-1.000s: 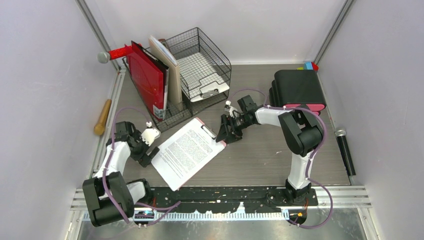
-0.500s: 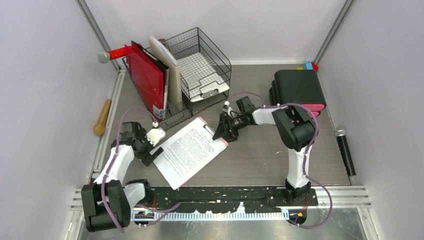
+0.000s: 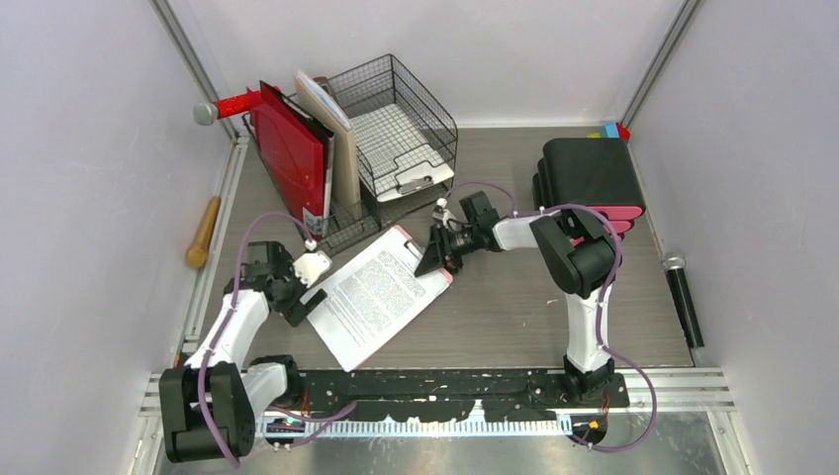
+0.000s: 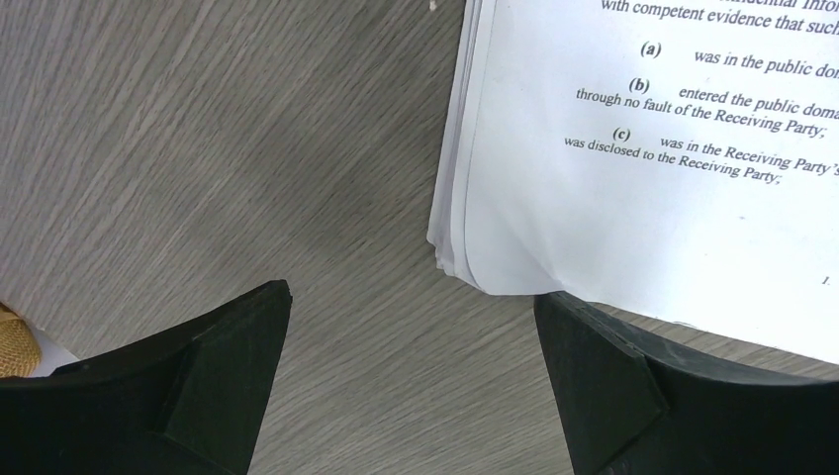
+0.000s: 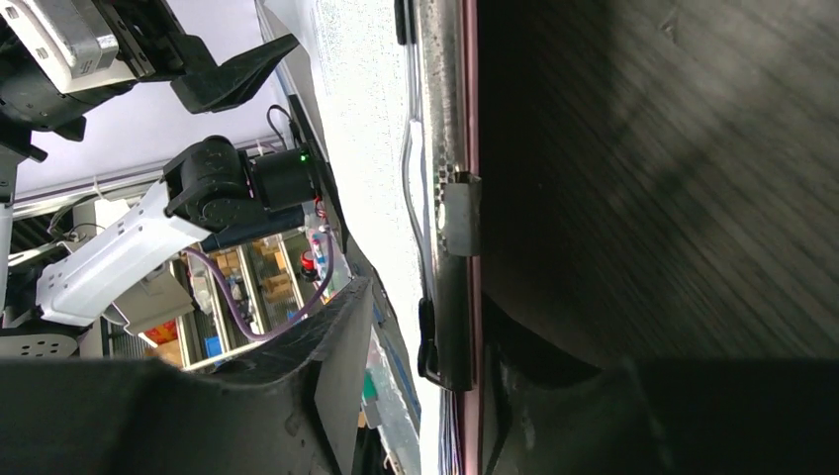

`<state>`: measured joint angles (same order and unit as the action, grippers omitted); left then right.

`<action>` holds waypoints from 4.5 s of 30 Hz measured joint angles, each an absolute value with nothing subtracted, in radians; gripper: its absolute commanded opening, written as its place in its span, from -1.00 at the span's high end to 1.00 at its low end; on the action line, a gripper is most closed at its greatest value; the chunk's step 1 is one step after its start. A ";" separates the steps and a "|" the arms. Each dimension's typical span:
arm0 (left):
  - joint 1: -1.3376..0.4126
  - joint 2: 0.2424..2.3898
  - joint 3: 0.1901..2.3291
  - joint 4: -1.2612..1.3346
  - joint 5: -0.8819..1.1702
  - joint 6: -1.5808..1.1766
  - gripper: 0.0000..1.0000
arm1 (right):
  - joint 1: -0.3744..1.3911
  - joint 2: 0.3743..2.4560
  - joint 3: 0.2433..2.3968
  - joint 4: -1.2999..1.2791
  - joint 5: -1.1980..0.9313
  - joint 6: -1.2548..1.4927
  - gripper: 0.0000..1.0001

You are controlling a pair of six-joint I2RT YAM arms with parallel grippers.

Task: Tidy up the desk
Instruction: Pick up the folder from the center of the board.

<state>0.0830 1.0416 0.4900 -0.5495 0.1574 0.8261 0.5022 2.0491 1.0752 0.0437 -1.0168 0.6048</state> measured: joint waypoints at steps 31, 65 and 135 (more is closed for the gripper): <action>0.078 0.904 0.719 -0.733 0.371 0.616 -0.98 | 0.310 1.583 1.042 -0.450 -1.088 0.234 0.99; 0.074 1.011 0.902 -0.380 0.941 -0.235 -0.98 | 0.096 1.428 1.013 0.582 -1.158 1.273 0.99; -0.065 1.188 0.888 -0.105 1.183 -0.443 1.00 | 0.152 1.250 0.819 0.363 -1.076 0.979 0.32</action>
<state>-0.0650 1.1881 0.8883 -0.1047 1.1831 -0.4427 0.1516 1.2499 0.8188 0.3634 -1.0756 0.9791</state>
